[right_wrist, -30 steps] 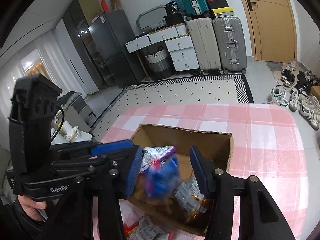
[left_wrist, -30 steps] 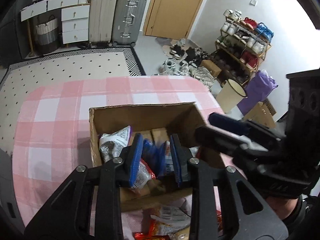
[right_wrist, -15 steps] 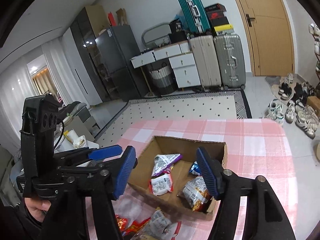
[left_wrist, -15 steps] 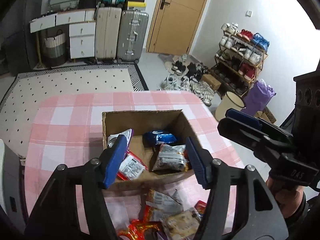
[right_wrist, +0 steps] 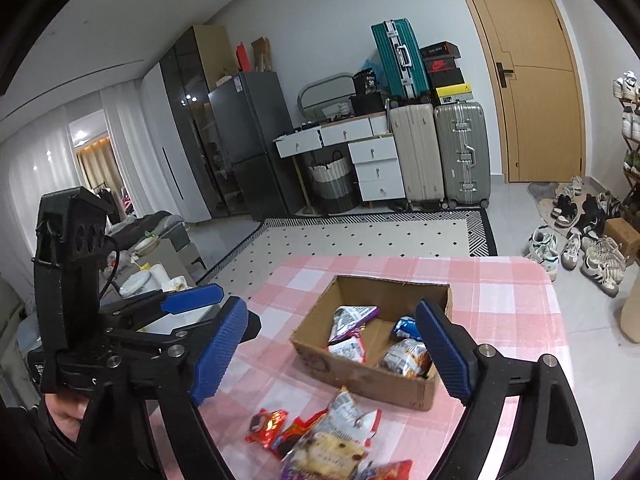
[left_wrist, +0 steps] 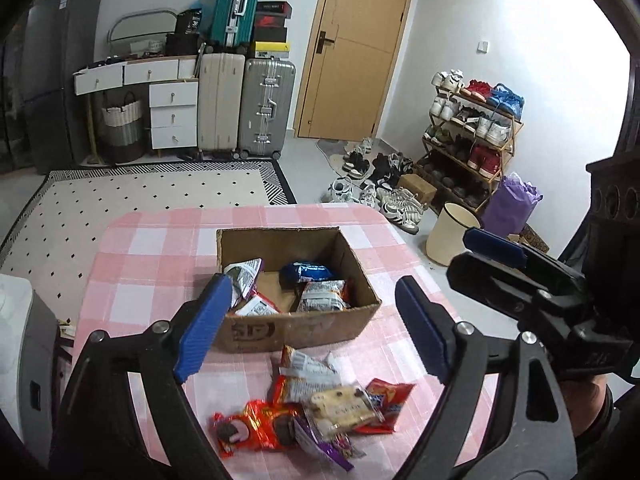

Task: Organize snacks
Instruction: 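Move both tools back toward the remaining snack pile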

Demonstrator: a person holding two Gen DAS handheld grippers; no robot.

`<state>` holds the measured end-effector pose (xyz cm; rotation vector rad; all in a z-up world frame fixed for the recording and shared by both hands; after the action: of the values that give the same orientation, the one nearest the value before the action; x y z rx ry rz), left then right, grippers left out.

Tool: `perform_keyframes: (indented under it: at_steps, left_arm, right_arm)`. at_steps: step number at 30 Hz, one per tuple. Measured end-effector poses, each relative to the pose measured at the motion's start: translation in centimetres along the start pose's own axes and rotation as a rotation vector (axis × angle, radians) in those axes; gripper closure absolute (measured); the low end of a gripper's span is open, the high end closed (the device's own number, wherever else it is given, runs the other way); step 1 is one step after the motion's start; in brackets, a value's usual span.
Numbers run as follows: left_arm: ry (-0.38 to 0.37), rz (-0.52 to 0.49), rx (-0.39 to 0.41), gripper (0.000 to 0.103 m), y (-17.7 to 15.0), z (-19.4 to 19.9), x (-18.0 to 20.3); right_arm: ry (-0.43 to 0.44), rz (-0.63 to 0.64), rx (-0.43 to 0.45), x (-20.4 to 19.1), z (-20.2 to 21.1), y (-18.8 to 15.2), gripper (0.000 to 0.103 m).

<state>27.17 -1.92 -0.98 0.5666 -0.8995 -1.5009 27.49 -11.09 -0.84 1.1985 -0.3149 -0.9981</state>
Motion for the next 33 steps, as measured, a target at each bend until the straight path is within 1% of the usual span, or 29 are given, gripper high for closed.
perform_keyframes:
  at_steps: [7, 10, 13, 14, 17, 19, 25, 29, 33]
  left_arm:
    - [0.020, 0.006, 0.036, 0.017, -2.1, 5.4, 0.7]
    - [0.025, 0.012, 0.051, 0.015, -2.9, 7.5, 1.1]
    - [0.020, 0.025, 0.069, 0.006, -3.8, 9.7, 1.3]
    - [0.016, 0.029, 0.076, 0.001, -4.1, 10.4, 1.3]
    - [-0.013, 0.035, 0.109, 0.001, -5.0, 12.8, 1.7]
    - [-0.014, 0.034, 0.121, 0.001, -5.7, 14.1, 1.9]
    - [-0.011, 0.040, 0.140, 0.001, -7.7, 15.4, 1.9]
    - [-0.015, 0.054, 0.132, 0.001, -9.5, 14.8, 1.5]
    - [-0.052, 0.048, 0.118, 0.001, -11.1, 13.4, 1.5]
  right_arm:
    - [0.000, 0.013, 0.028, -2.7, 3.9, -1.0, 0.009]
    - [0.008, 0.018, 0.038, -3.8, 5.8, -1.9, 0.009]
    - [0.008, 0.025, 0.043, -4.4, 6.9, -2.3, 0.009]
    - [0.007, 0.028, 0.045, -4.8, 7.4, -2.7, 0.008]
    - [-0.006, 0.037, 0.046, -5.2, 8.2, -3.5, 0.008]
    - [-0.013, 0.035, 0.044, -5.4, 8.6, -4.1, 0.008]
    - [-0.020, 0.001, 0.033, -4.6, 9.1, -6.1, 0.006]
    - [-0.023, -0.023, 0.015, -3.5, 8.9, -8.2, 0.004]
    - [-0.037, -0.037, -0.017, -2.4, 8.0, -10.1, 0.004]
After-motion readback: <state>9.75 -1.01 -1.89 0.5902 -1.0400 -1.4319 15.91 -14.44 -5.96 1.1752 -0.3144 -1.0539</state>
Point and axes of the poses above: each gripper's, at about its wrist camera, not at the fingertips, and z roughly against the way its jaws point, x to its right, y to its top, the point moved 9 cm from there along -z, roughly the way its jaws point, and after that the axes turned 5 degrees about y, right-handed, at the moved point
